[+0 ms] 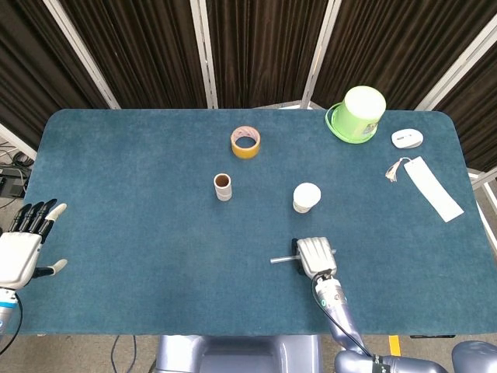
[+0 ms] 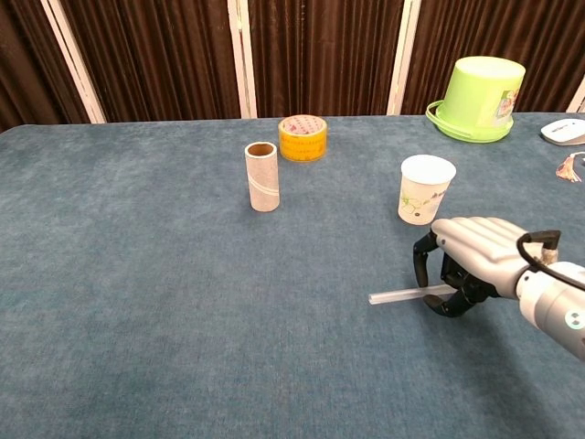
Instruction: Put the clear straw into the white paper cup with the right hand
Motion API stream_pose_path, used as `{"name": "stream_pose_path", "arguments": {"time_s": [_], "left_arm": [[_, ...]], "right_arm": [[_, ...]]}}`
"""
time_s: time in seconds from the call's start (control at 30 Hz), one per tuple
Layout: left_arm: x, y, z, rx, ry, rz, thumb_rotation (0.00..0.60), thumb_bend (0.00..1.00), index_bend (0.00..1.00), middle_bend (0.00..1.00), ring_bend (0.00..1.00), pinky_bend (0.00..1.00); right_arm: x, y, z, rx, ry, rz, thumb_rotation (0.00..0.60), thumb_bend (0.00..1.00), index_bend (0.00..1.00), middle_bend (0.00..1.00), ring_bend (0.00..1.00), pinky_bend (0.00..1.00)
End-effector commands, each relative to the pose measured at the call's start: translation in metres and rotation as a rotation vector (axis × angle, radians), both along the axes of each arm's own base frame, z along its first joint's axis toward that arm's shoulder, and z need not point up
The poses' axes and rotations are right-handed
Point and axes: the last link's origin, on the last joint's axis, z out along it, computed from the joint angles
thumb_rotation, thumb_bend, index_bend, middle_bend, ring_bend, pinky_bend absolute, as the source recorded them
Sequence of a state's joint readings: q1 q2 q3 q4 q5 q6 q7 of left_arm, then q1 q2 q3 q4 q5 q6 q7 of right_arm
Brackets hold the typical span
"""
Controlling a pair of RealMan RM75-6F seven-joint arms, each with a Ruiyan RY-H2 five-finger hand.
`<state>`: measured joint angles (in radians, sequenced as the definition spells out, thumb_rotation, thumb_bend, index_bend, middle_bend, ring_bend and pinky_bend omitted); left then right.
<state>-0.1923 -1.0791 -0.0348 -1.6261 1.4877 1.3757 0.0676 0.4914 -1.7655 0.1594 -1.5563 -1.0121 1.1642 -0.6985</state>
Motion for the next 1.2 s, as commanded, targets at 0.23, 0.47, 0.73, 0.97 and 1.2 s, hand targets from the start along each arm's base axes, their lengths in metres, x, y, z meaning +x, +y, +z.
{"name": "stream_pose_path", "arguments": {"time_s": [0.23, 0.47, 0.73, 0.97, 1.2], "left_arm": [[0.0, 0.0, 0.0, 0.001, 0.002, 0.0, 0.6, 0.12, 0.0, 0.0, 0.0, 0.0], [0.0, -0.001, -0.001, 0.004, 0.005, -0.001, 0.6, 0.12, 0.0, 0.0, 0.0, 0.0], [0.0, -0.001, -0.001, 0.005, 0.004, 0.0, 0.6, 0.12, 0.0, 0.0, 0.0, 0.0], [0.0, 0.0, -0.001, 0.007, 0.002, 0.002, 0.6, 0.12, 0.0, 0.0, 0.0, 0.0], [0.001, 0.001, -0.001, 0.006, 0.002, 0.005, 0.6, 0.12, 0.0, 0.0, 0.0, 0.0]], "right_arm": [[0.02, 0.006, 0.055, -0.07, -0.203, -0.008, 0.6, 0.4, 0.58, 1.0, 0.86, 0.71], [0.043, -0.017, 0.107, -0.147, -0.722, -0.221, 0.6, 0.4, 0.59, 1.0, 0.86, 0.7], [0.05, -0.066, 0.141, -0.177, -1.174, -0.393, 0.6, 0.4, 0.6, 1.0, 0.86, 0.68], [0.044, -0.101, 0.131, -0.22, -1.319, -0.495, 0.6, 0.4, 0.61, 1.0, 0.86, 0.68], [0.044, -0.121, 0.111, -0.243, -1.393, -0.565, 0.6, 0.4, 0.61, 1.0, 0.86, 0.67]]}}
